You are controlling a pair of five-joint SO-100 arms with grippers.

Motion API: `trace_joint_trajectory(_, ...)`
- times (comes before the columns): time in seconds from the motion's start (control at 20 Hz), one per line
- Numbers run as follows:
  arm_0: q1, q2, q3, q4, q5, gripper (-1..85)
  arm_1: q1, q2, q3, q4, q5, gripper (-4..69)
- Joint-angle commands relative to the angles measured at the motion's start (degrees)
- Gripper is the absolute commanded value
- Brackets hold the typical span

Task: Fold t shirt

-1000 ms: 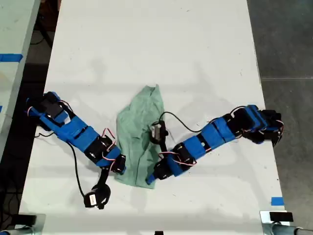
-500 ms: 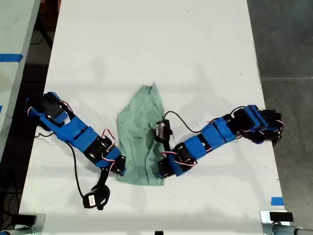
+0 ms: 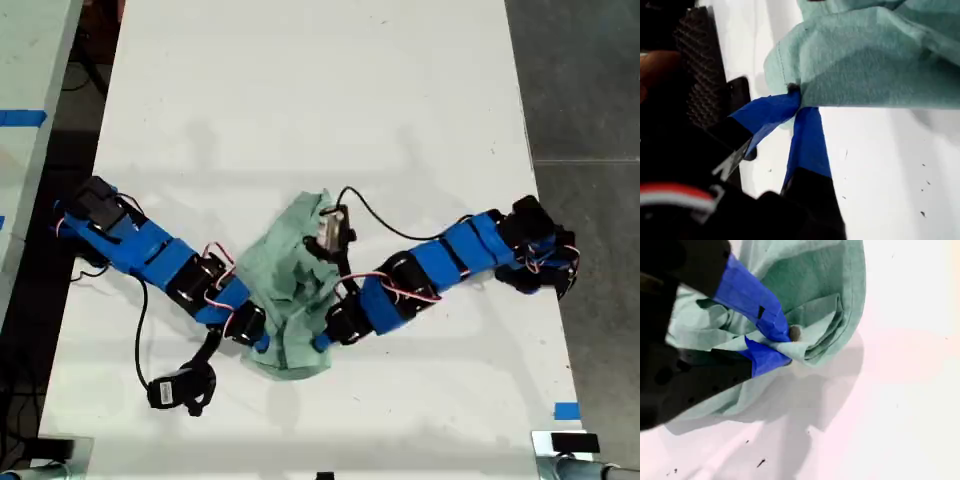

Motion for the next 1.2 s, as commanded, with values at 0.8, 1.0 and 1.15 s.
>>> trace_joint_trajectory(0.8, -48.5, -3.8, 4.5, 9.2, 20.2, 0.0, 38.6, 15.1, 36.5, 5.5, -5.2, -0.5)
trace_joint_trajectory(1.0, -49.7, -8.4, 3.5, 9.5, 21.6, 26.1, 41.6, 5.1, 34.0, 6.1, -6.7, 13.5)
trace_joint_trajectory(1.15, -49.9, -3.7, 3.6, 11.2, 24.3, 25.9, 42.8, 5.2, 30.2, 11.4, -8.3, 23.2)
